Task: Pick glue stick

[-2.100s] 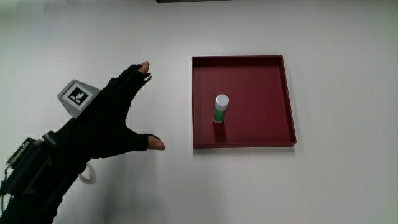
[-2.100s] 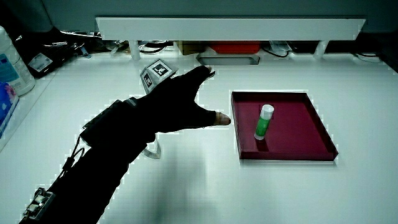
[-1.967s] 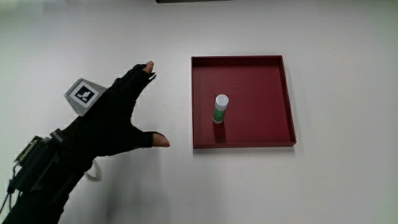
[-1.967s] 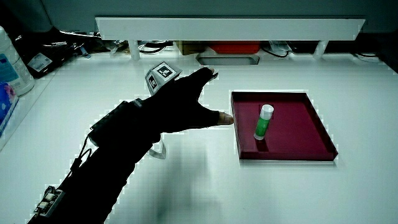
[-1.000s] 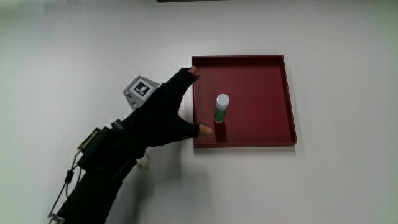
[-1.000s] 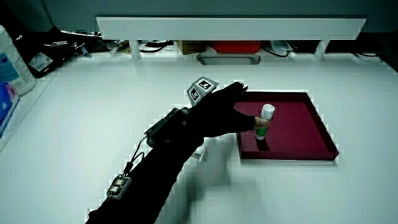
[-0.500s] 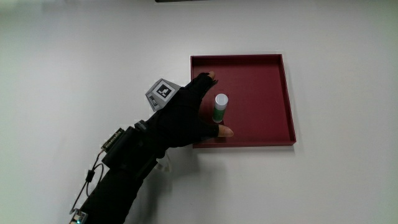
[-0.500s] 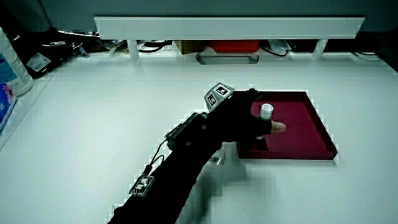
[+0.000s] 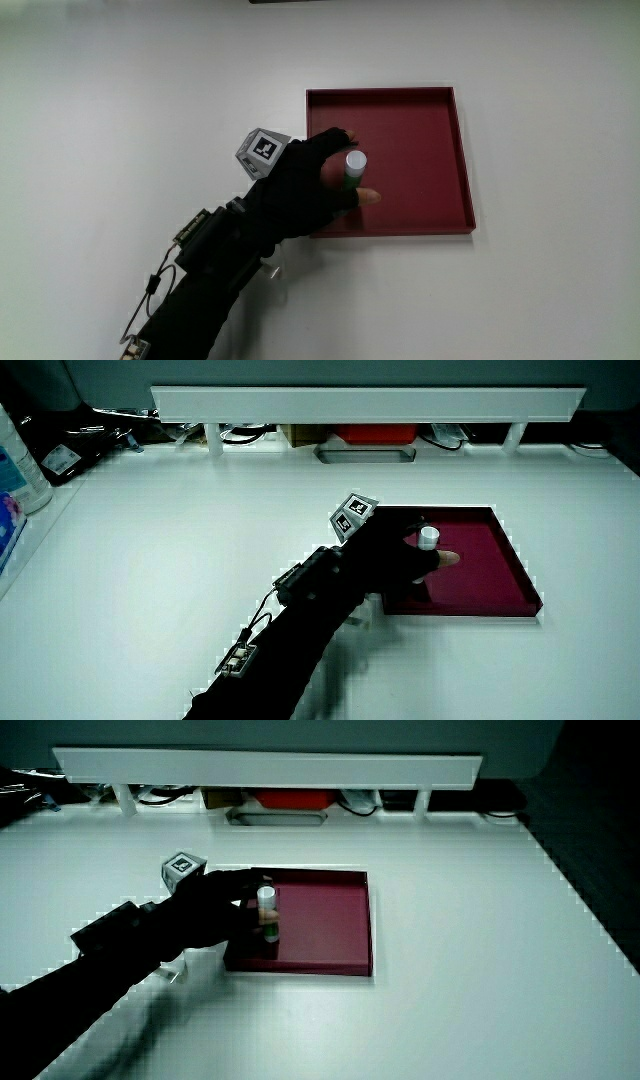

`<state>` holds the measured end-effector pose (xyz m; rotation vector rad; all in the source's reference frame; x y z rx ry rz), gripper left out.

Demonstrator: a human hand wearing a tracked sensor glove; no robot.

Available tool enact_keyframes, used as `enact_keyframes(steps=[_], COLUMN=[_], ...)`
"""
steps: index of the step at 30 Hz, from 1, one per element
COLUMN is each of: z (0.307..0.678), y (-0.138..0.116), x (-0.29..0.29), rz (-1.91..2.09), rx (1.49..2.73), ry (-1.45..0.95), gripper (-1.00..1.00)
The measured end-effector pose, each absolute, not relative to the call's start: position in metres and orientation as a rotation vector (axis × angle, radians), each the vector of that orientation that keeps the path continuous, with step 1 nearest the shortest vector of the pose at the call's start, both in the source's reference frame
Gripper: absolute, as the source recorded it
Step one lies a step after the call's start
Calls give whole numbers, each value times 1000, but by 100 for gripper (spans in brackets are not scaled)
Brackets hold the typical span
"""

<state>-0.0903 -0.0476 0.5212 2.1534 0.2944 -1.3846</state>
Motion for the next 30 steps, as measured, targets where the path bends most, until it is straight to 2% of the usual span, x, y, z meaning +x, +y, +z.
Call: enact_keyframes(steps=[10,17,30], z=[517,519,511], y=[-44,-43,-42], x=[-88,-88,-89], rz=[-1418,-1436,-1459], rx=[2265,2261,2255], ry=[234,219,210], gripper=[72,100,100])
